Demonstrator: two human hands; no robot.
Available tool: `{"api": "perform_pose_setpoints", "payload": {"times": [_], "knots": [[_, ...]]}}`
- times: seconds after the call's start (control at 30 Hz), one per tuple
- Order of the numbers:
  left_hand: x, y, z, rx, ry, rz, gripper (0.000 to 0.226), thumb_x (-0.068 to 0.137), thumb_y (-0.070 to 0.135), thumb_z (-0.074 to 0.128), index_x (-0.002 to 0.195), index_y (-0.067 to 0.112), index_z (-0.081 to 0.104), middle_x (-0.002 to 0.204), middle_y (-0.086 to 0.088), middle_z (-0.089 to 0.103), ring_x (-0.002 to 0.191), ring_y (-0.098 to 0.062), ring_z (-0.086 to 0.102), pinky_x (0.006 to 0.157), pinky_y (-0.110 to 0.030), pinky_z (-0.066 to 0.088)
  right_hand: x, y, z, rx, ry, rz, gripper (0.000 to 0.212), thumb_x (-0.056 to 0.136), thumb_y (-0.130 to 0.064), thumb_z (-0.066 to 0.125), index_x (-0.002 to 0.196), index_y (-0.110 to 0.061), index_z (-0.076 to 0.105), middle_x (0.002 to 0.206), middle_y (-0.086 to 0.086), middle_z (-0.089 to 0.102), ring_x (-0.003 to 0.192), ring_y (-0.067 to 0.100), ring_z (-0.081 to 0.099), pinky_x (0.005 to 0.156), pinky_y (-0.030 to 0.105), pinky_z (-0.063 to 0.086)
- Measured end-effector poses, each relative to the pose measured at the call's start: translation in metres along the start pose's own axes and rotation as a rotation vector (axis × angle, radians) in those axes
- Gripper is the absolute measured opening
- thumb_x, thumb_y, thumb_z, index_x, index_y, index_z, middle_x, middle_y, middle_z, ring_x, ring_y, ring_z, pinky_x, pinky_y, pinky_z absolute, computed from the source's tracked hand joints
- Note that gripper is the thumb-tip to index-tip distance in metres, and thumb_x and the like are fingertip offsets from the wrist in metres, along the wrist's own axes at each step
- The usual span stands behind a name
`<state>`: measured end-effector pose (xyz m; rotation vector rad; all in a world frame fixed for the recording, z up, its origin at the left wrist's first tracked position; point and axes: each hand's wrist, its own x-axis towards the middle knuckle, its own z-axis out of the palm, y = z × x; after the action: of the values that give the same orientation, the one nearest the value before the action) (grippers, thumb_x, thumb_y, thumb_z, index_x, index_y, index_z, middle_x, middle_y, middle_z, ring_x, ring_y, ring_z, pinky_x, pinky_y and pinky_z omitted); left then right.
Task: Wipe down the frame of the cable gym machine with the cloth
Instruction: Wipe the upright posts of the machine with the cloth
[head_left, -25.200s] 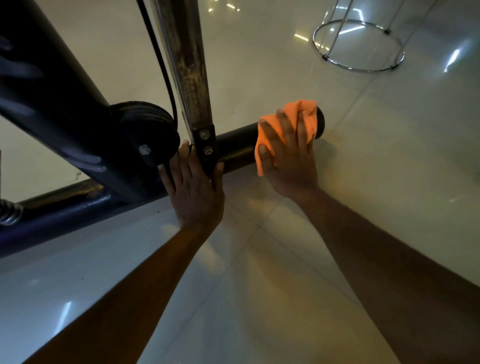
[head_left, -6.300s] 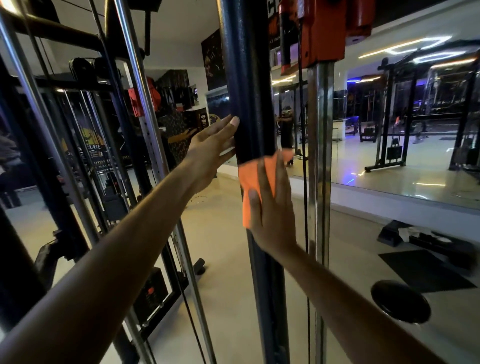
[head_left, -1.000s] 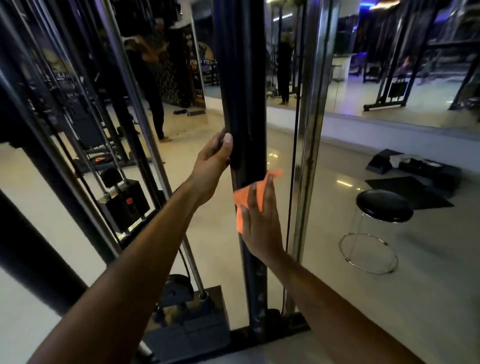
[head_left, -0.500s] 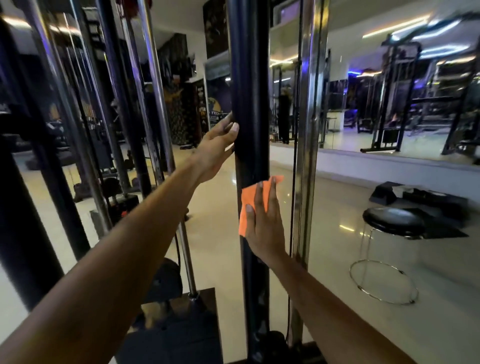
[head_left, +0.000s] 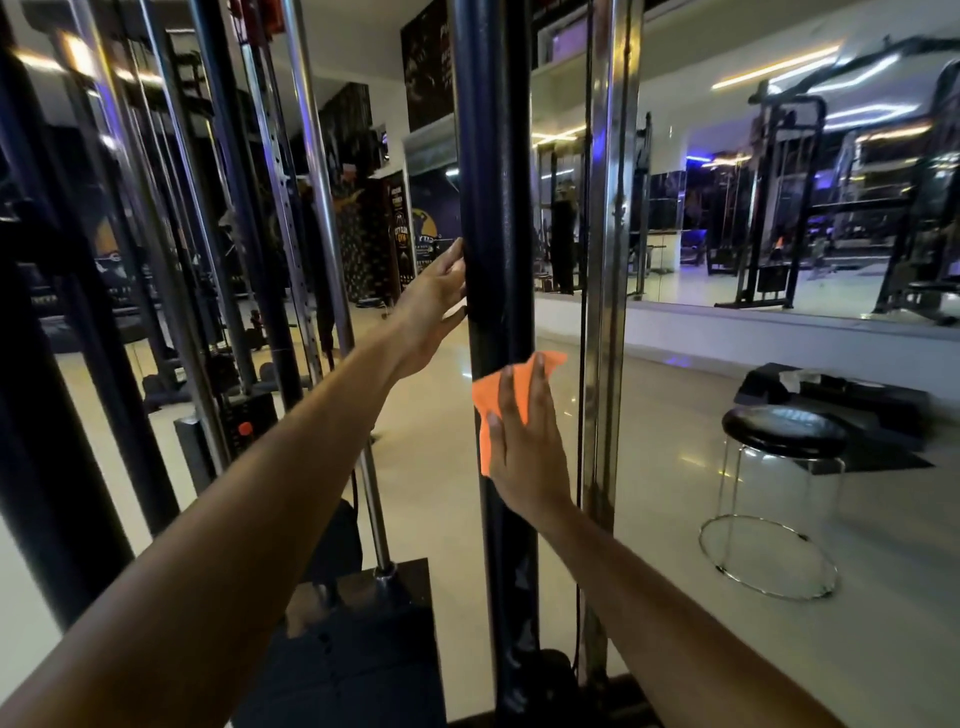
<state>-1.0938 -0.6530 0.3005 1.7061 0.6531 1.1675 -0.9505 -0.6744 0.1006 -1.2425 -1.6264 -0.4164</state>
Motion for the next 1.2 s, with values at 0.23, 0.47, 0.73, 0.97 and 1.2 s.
{"api": "perform_pose_setpoints", "payload": {"times": [0.23,0.47,0.73,0.97,1.2], "knots": [[-0.002,-0.007,-0.003,0.027,-0.024,-0.032,0.053,0.117,0.031,0.040,0.167,0.044,0.029,0.167,0.006,0.046,0.154,-0.019,0.043,0.130,-0.050,0.030,0.063,-0.016,-0.011,0.061,0.103,0.038,0.068,0.119,-0.038,0.039,0.175,-0.024,0.004,0.181,0.012,-0.015,0.165,0.044,0.014,0.112,0.063,0.052],[-0.003,-0.022,-0.001,0.010,0.017,-0.021,0.058,0.116,0.024,0.044,0.169,0.038,0.027,0.169,0.004,0.043,0.155,-0.019,0.040,0.131,-0.049,0.029,0.052,-0.010,-0.012,0.011,0.107,0.011,0.068,0.118,-0.042,0.037,0.176,-0.023,0.004,0.182,0.008,-0.014,0.166,0.037,0.017,0.117,0.057,0.051],[-0.015,-0.054,0.001,0.020,0.009,-0.064,0.063,0.113,0.032,0.053,0.169,0.042,0.025,0.173,0.007,0.036,0.157,-0.017,0.037,0.130,-0.047,0.029,0.009,0.009,0.000,0.024,0.033,-0.021,0.069,0.118,-0.039,0.037,0.175,-0.023,0.003,0.181,0.010,-0.017,0.166,0.043,0.016,0.116,0.061,0.049],[-0.025,-0.085,0.007,0.010,0.066,-0.111,0.055,0.116,0.026,0.044,0.168,0.035,0.029,0.132,0.022,0.064,0.135,-0.009,0.055,0.123,-0.041,0.035,0.044,0.001,-0.009,0.049,0.094,0.012,0.067,0.119,-0.039,0.037,0.175,-0.029,0.003,0.182,0.003,-0.014,0.167,0.035,0.012,0.123,0.059,0.042],[-0.040,-0.119,0.007,0.001,0.052,-0.132,0.052,0.116,0.022,0.041,0.166,0.036,0.035,0.130,0.030,0.062,0.136,-0.004,0.052,0.119,-0.035,0.039,-0.047,0.021,0.026,0.088,0.004,0.054,0.068,0.119,-0.038,0.039,0.175,-0.026,0.003,0.182,0.006,-0.016,0.166,0.040,0.016,0.115,0.061,0.049]]}}
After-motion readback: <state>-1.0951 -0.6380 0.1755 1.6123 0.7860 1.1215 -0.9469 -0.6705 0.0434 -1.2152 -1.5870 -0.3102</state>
